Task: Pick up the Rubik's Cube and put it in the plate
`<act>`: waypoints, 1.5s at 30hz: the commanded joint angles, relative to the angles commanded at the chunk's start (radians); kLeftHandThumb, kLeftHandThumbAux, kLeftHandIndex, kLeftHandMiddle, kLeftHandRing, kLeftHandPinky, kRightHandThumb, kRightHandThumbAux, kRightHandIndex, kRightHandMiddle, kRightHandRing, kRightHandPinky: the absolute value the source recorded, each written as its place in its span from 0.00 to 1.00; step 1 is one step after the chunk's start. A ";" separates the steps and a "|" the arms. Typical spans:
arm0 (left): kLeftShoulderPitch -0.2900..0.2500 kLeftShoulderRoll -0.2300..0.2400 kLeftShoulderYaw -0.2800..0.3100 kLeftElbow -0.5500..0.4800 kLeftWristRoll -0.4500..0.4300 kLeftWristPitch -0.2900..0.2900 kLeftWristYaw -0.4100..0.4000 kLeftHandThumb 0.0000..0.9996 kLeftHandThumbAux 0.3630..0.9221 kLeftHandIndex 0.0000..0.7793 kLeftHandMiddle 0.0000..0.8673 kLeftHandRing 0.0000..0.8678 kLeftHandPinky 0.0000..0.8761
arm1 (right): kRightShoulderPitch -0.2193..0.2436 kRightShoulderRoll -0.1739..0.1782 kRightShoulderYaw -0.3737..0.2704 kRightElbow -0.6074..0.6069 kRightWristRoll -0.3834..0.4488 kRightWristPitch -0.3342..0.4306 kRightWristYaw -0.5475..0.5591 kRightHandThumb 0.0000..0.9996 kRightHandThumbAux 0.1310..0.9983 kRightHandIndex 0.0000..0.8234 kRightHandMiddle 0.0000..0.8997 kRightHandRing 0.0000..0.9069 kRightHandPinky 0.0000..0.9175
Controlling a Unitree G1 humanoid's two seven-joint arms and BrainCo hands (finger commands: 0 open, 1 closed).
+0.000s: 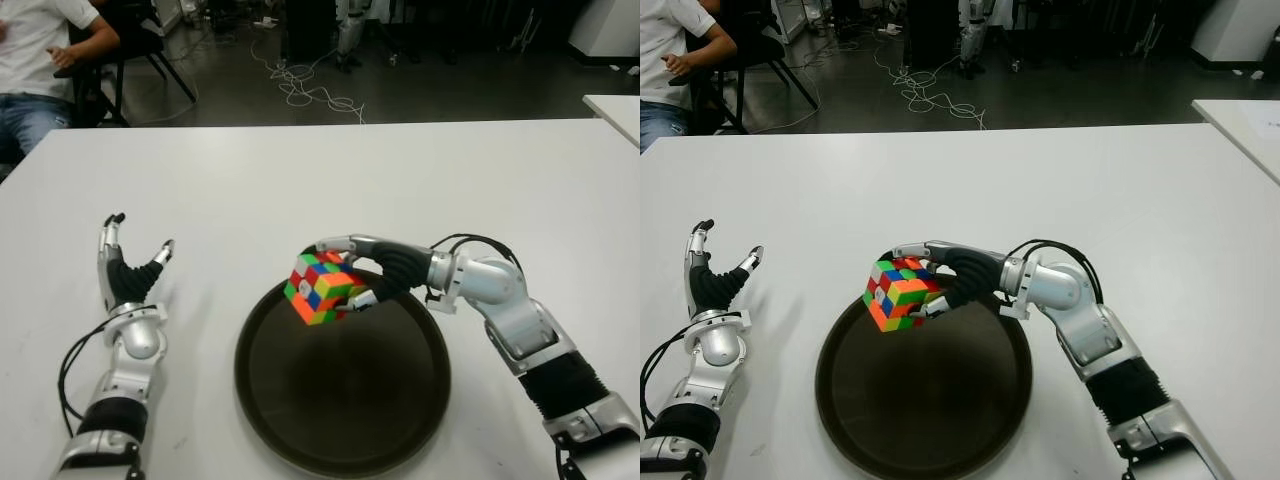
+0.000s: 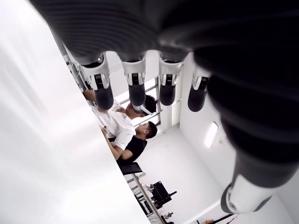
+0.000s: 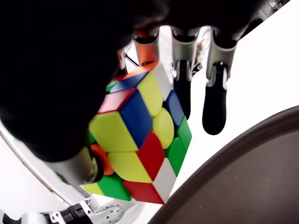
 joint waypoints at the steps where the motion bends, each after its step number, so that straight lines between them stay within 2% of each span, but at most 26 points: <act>1: 0.000 0.001 0.000 0.000 0.001 0.000 0.000 0.00 0.64 0.01 0.01 0.00 0.00 | 0.001 0.000 -0.001 -0.002 0.003 0.005 0.000 0.68 0.70 0.53 0.89 0.90 0.88; 5: -0.001 0.002 0.001 -0.001 -0.003 0.001 -0.005 0.00 0.63 0.01 0.01 0.00 0.01 | 0.005 0.001 -0.003 -0.012 0.005 0.030 -0.002 0.68 0.70 0.53 0.89 0.90 0.88; 30: -0.001 0.000 0.003 -0.003 -0.011 0.016 -0.008 0.00 0.65 0.01 0.00 0.00 0.01 | 0.011 -0.036 -0.003 -0.040 -0.019 0.034 0.004 0.68 0.70 0.53 0.88 0.89 0.87; 36: -0.001 0.001 0.001 -0.003 -0.008 0.020 -0.008 0.00 0.65 0.01 0.00 0.00 0.00 | 0.030 -0.023 -0.017 -0.049 -0.033 0.032 -0.047 0.68 0.69 0.53 0.88 0.88 0.87; 39: -0.001 0.003 -0.002 -0.004 -0.001 0.022 -0.002 0.00 0.63 0.01 0.00 0.00 0.00 | 0.045 -0.004 -0.031 -0.044 -0.040 0.004 -0.099 0.68 0.69 0.52 0.82 0.83 0.82; 44: -0.001 0.003 -0.001 -0.003 -0.001 0.017 0.001 0.00 0.62 0.01 0.00 0.00 0.01 | 0.054 0.015 -0.039 -0.028 -0.048 -0.032 -0.145 0.68 0.70 0.52 0.76 0.80 0.80; 45: -0.002 0.003 -0.001 -0.001 -0.002 0.012 0.000 0.00 0.61 0.01 0.00 0.00 0.01 | 0.052 0.019 -0.038 -0.016 -0.062 -0.054 -0.163 0.67 0.70 0.51 0.72 0.77 0.78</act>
